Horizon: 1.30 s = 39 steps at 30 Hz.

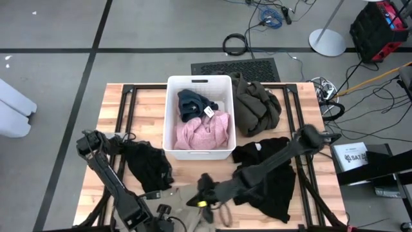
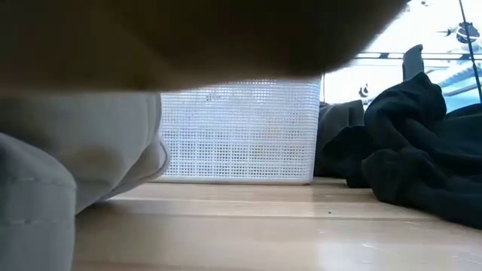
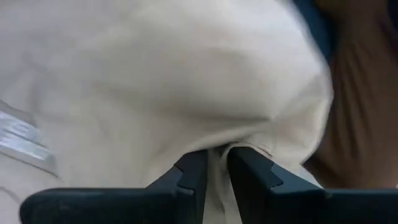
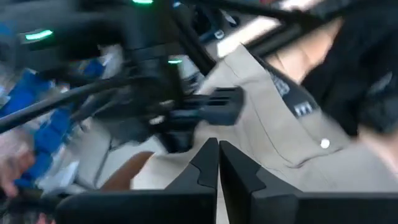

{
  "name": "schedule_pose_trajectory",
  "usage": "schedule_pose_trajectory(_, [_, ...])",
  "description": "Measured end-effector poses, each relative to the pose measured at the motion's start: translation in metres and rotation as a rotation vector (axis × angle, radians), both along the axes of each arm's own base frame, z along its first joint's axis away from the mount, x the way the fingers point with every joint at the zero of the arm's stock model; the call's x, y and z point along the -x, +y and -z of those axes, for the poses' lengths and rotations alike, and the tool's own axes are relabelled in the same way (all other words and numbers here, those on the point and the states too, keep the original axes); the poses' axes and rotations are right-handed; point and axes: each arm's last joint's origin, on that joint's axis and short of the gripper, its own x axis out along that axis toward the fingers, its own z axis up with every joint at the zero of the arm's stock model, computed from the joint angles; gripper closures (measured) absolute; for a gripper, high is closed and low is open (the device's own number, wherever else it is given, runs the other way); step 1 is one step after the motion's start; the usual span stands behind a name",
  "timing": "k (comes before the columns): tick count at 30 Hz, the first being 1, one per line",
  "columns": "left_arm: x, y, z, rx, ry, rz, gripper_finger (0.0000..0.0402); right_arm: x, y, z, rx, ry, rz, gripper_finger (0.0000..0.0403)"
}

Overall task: Sort clothes
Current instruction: Put the brown shorts into the white laundry bin

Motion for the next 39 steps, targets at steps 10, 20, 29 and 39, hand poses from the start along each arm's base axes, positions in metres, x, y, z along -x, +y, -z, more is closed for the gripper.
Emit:
schedule_pose_trajectory(10, [0.0, 0.013, -0.033, 0.016, -0.146, -0.03, 0.0325, 0.04, -0.004, -0.046, 0.106, 0.025, 0.163, 0.0401])
schedule_pose_trajectory(20, [0.0, 0.012, -0.025, 0.005, -0.125, -0.055, 0.0324, 0.004, -0.011, 0.022, 0.031, 0.192, 0.235, 0.0386])
schedule_pose_trajectory(29, [0.001, 0.012, -0.025, -0.001, -0.13, -0.056, 0.0324, -0.006, -0.023, 0.033, -0.026, 0.238, 0.232, 0.0266])
schedule_pose_trajectory(39, [0.0, 0.012, -0.025, -0.005, -0.135, -0.06, 0.0324, -0.015, -0.02, 0.068, -0.116, 0.322, 0.309, 0.0138])
